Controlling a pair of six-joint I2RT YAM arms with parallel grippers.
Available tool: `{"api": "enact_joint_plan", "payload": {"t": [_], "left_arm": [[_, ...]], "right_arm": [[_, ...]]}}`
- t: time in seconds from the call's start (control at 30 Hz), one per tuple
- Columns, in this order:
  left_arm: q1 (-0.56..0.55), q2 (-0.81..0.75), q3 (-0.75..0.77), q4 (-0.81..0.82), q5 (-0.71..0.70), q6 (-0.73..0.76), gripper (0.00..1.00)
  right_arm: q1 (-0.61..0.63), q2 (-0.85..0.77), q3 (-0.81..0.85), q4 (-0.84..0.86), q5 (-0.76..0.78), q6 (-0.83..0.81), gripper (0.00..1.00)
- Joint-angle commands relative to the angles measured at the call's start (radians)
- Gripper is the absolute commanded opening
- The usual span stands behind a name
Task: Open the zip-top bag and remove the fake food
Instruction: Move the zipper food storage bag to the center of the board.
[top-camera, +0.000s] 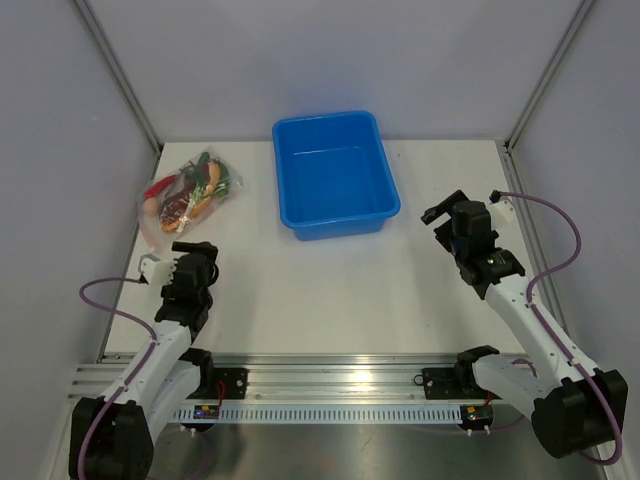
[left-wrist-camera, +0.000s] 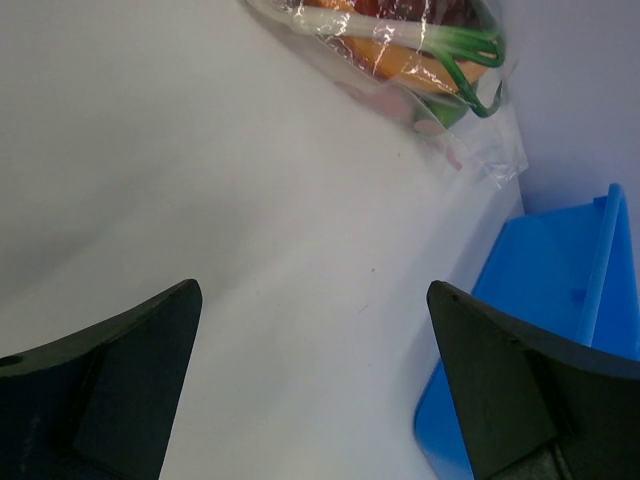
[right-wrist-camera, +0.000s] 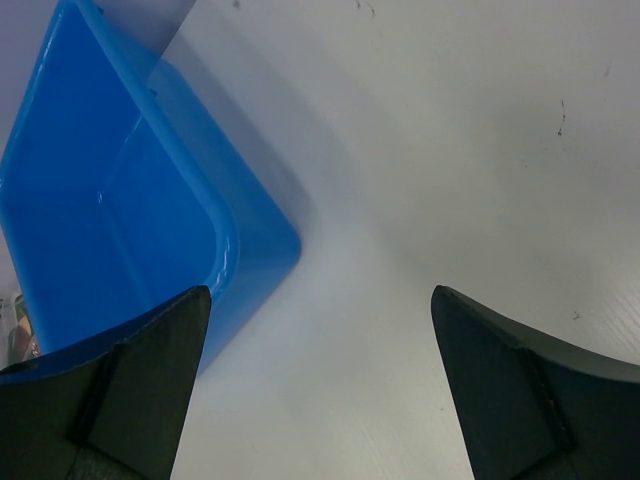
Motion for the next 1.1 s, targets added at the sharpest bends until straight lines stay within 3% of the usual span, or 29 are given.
{"api": "enact_joint_plan", "payload": {"t": [0.0,0.37,0.7,0.8,0.93,1.07], "left_arm": [[0.023,0.025,0.018,0.082,-0.078,-0.102,0.99],[0.116,0.242,0.015,0.262,-0.060,-0.203,0.99],[0.190,0.400,0.047,0.389,-0.049,-0.182,0.99],[0.208,0.429,0.036,0.498,-0.046,-0.141,0.99],[0.225,0.492,0.073,0.474,-0.035,-0.205,0.99],[0.262,0.588,0.114,0.535,0.000,-0.177,0.99]], "right_arm": [[0.003,-0.015,-0.006,0.042,-0.023,-0.011,0.99],[0.004,-0.013,-0.019,0.058,-0.020,-0.014,0.99],[0.004,-0.013,-0.029,0.080,-0.024,-0.014,0.99],[0.003,-0.016,-0.042,0.101,-0.029,-0.011,0.99],[0.004,-0.007,-0.038,0.095,-0.040,-0.011,1.00],[0.003,-0.010,-0.044,0.103,-0.047,-0.011,0.99]]}}
